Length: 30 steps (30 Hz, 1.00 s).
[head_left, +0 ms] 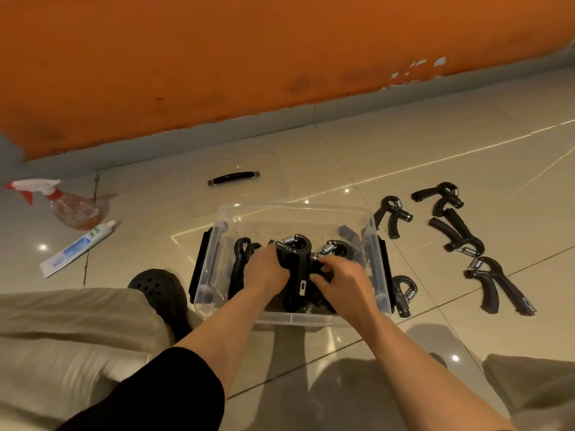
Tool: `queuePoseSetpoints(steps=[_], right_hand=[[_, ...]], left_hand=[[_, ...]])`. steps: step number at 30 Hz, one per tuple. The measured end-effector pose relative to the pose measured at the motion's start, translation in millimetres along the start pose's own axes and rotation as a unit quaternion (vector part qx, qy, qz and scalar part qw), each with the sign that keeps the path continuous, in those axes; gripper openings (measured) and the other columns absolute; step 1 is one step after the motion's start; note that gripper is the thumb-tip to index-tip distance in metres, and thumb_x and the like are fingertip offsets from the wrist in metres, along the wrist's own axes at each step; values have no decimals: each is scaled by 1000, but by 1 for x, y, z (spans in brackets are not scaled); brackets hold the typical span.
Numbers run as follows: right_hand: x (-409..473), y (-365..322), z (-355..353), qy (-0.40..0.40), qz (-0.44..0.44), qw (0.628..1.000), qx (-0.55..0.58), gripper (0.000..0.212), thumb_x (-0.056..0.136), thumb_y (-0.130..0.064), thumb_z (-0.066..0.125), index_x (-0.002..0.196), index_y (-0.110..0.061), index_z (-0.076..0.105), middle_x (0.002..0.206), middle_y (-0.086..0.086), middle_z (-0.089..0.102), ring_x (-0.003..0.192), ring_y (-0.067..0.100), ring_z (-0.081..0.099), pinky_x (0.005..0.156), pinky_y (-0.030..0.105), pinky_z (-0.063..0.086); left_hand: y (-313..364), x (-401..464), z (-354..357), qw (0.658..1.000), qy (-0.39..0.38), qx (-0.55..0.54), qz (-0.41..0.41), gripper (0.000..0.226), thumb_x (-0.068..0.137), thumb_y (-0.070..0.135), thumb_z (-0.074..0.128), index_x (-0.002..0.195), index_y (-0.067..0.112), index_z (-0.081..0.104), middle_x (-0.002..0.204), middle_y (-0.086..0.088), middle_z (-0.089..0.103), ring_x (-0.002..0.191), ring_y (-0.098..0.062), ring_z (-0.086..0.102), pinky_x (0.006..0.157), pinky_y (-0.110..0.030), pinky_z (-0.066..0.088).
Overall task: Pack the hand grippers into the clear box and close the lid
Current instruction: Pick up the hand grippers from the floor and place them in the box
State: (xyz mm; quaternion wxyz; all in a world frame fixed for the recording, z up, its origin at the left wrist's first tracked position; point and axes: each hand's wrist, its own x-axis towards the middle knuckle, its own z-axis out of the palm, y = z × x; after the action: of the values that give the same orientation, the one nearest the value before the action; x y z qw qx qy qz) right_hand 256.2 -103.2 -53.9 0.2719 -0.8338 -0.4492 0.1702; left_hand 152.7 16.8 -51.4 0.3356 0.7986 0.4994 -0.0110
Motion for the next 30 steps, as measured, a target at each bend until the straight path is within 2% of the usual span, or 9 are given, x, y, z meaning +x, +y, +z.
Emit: queuePoseSetpoints(steps=[2,4,9,14,16,19,25,27,30], right_hand=[[-4,6,-15,68,7,998,6,13,90,-22,59,98,-14,66,86,1,66,79,19,62,69,33,51],[-9,16,-34,124,48,991,31,14,92,-22,54,97,-13,64,85,0,62,75,17,56,67,33,49],[-26,77,-71,185,128,974,17,18,89,-22,59,104,-15,63,104,-1,60,80,16,59,70,27,47],[-63,156,-92,193,226,955,11,21,87,-17,61,107,-12,65,110,7,64,84,24,63,76,35,52],[-75,180,-96,189,261,947,1,19,87,-18,61,105,-12,66,109,7,65,88,24,62,78,37,52],[-85,205,-100,169,304,937,18,17,88,-17,60,103,-11,65,108,8,64,94,23,59,80,35,50],[-80,233,-90,94,280,954,53,34,87,-20,60,121,-16,59,121,2,59,100,21,60,85,34,48],[-74,242,-83,51,271,959,69,39,88,-19,58,127,-16,55,128,2,55,108,22,58,90,35,46],[-68,257,-73,-3,258,963,73,45,88,-16,57,132,-14,51,132,8,52,115,23,54,96,36,46]], left_hand=[[20,-5,1,997,68,1,35,43,84,10,59,127,10,51,124,-9,57,115,-26,52,95,-33,43],[47,-12,6,990,101,-35,90,47,87,11,59,132,11,47,130,-6,52,122,-22,48,101,-29,38],[117,-32,41,959,89,-87,254,38,87,8,58,124,11,54,122,-5,57,112,-15,51,96,-15,34],[164,-48,100,940,70,-88,321,34,80,-1,59,114,2,62,113,-13,64,106,-23,61,99,-6,27],[178,-56,124,949,8,-89,302,37,86,2,58,123,7,57,123,-8,59,113,-19,58,99,-6,28],[185,-60,163,967,-73,-56,239,39,92,9,52,131,13,48,131,-4,50,121,-18,51,101,-21,38],[174,-49,222,982,-111,79,129,52,92,9,51,141,8,34,136,-11,41,123,-24,47,100,-28,40],[169,-42,237,983,-101,120,97,60,91,8,52,144,6,24,141,-12,34,130,-25,40,105,-27,36],[161,-33,257,980,-109,159,57,75,89,5,54,149,3,8,155,-14,14,145,-28,14,117,-34,19]])
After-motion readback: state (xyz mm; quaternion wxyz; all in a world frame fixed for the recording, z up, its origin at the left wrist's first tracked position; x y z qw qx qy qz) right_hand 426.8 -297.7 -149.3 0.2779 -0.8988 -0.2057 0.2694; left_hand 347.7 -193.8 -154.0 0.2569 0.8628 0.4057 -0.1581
